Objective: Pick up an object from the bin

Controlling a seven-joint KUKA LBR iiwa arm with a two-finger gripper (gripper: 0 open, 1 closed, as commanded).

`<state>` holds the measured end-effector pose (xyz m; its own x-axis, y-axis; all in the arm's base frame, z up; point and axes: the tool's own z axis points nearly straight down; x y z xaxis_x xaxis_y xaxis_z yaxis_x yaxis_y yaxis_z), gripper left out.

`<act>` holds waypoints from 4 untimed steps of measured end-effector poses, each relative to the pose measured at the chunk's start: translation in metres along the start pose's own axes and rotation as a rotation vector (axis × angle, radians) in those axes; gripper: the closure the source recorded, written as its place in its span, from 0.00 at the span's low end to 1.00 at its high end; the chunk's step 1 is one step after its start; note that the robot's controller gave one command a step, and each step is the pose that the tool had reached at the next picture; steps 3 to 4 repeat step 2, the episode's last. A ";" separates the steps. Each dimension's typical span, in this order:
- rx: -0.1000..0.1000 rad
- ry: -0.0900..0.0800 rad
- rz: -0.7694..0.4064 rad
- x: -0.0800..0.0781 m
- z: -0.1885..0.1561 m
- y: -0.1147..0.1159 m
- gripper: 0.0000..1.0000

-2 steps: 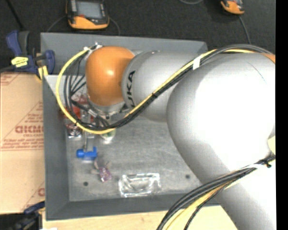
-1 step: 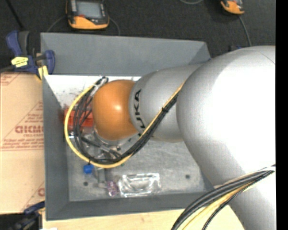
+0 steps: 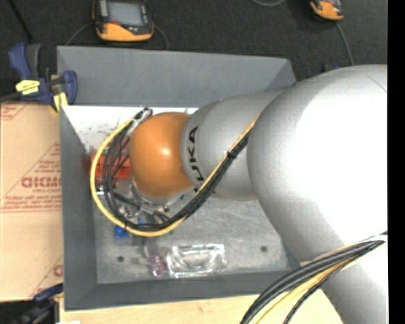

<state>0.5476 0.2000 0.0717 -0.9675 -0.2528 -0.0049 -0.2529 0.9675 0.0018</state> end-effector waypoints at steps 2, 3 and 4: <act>0.003 -0.009 -0.051 -0.035 -0.212 -0.016 1.00; 0.003 -0.009 -0.051 -0.035 -0.212 -0.016 1.00; 0.003 -0.009 -0.051 -0.035 -0.212 -0.016 1.00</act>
Offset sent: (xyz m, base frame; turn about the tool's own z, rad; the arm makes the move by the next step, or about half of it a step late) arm 0.0401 0.0133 0.1076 -0.0133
